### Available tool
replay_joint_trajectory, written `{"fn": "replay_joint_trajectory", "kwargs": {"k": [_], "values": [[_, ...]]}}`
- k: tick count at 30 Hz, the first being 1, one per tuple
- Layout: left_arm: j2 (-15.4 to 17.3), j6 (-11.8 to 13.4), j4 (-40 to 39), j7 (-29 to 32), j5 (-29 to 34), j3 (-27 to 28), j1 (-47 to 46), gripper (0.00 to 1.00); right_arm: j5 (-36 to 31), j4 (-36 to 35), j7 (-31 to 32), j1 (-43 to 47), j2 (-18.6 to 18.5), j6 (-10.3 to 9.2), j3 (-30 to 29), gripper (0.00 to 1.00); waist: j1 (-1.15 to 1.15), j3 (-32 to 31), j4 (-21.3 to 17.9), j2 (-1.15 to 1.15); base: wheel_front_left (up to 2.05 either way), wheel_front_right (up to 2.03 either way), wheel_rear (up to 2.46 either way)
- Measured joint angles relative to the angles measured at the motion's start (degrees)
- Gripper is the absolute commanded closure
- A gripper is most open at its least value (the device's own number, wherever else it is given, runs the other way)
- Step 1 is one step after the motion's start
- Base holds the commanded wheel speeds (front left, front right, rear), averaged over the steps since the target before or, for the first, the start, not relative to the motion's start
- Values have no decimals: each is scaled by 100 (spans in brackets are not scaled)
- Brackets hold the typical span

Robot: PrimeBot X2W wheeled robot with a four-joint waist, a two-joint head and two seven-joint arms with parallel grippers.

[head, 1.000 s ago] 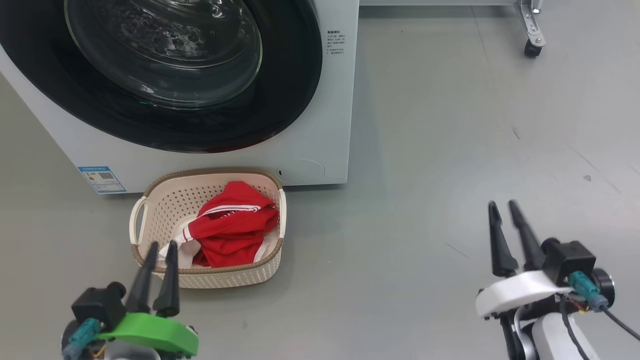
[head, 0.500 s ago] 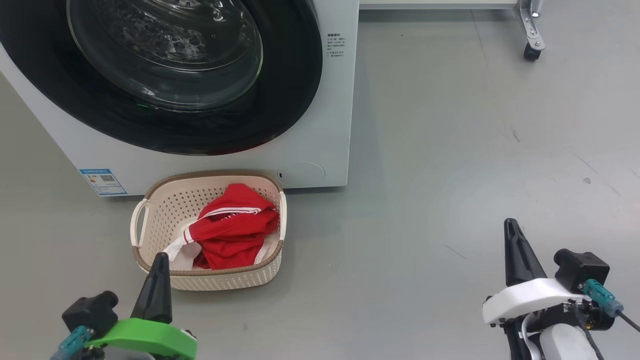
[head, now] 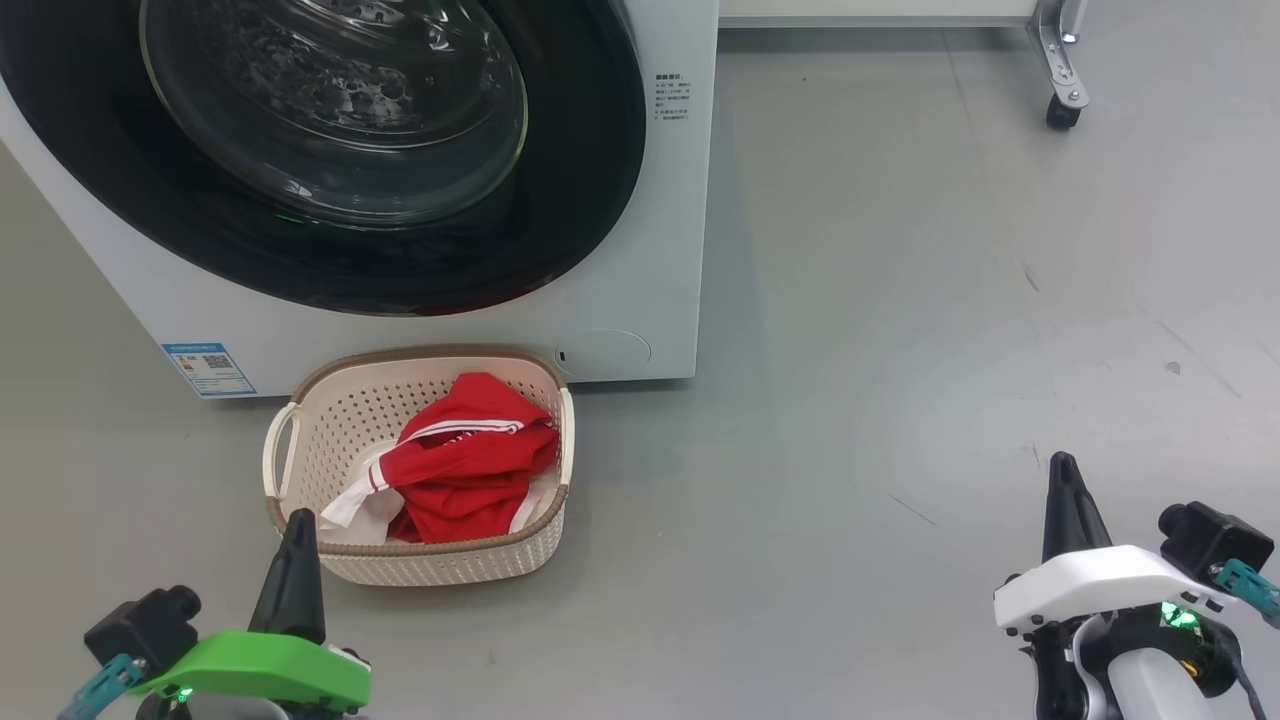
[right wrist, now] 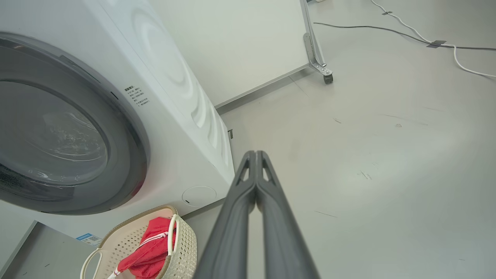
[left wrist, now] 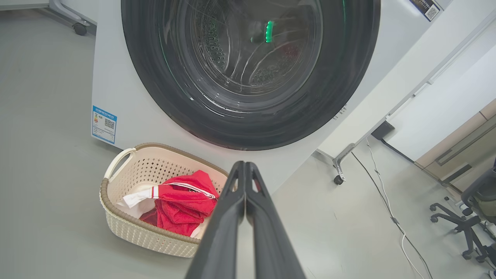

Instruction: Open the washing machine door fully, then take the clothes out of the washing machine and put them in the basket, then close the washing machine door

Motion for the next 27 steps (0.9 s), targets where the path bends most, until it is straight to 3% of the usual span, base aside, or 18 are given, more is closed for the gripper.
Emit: {"fn": "replay_joint_trajectory", "kwargs": {"k": [27], "values": [[5,0,-11,533,-1769,281,-2,100,2030,24,538,-20,13,253,-403,100,0,-101,8,0,0,0,0]]}}
